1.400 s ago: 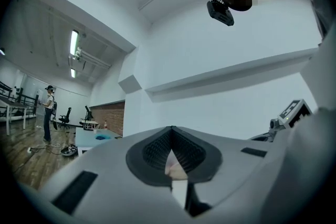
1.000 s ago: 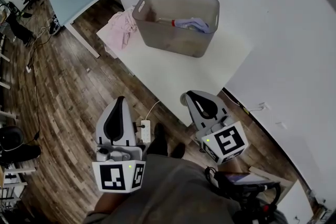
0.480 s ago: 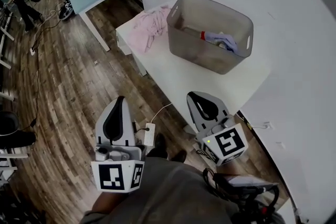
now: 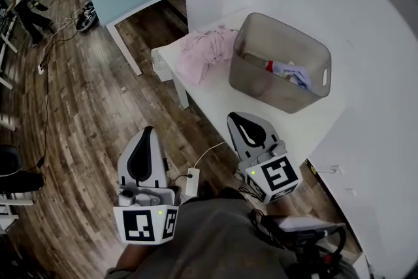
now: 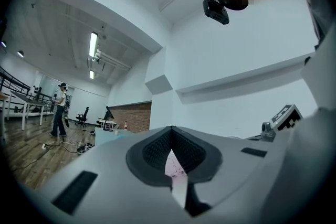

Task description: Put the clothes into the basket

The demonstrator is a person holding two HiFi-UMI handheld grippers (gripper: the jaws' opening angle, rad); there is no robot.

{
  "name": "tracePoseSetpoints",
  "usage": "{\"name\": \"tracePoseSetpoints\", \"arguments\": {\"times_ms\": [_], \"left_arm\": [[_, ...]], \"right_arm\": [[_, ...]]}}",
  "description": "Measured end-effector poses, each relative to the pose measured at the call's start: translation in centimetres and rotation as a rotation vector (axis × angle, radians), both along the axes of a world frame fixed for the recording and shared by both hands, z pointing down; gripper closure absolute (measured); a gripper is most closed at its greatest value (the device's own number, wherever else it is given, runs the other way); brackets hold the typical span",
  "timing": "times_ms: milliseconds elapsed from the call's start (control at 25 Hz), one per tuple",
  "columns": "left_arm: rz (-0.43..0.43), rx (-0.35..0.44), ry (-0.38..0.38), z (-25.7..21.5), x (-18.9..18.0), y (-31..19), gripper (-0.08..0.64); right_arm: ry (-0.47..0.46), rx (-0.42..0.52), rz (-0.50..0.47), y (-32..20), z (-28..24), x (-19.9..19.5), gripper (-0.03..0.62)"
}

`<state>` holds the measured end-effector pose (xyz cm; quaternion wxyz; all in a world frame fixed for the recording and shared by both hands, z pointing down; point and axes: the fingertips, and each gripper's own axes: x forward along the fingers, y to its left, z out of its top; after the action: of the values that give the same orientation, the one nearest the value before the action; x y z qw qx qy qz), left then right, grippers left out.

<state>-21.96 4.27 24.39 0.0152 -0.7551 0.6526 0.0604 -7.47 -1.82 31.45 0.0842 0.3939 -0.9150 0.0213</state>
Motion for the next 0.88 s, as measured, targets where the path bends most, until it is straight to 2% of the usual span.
{"name": "tracePoseSetpoints", "arguments": {"times_ms": [240, 560, 880], "left_arm": [[0.001, -0.018, 0.012, 0.6, -0.7, -1.9, 0.552], [-0.028, -0.026, -0.008, 0.3, 0.1, -6.8, 0.552], [-0.065, -0.034, -0.035, 0.1, 2.3, -10.9, 0.552]], "right_arm": [[0.004, 0.004, -0.006, -2.2, -0.2, -1.1, 0.580], [-0.012, -0.027, -0.028, -6.4, 0.8, -0.6, 0.580], [-0.048, -0.036, -0.146, -9.4, 1.4, -1.8, 0.580]]}}
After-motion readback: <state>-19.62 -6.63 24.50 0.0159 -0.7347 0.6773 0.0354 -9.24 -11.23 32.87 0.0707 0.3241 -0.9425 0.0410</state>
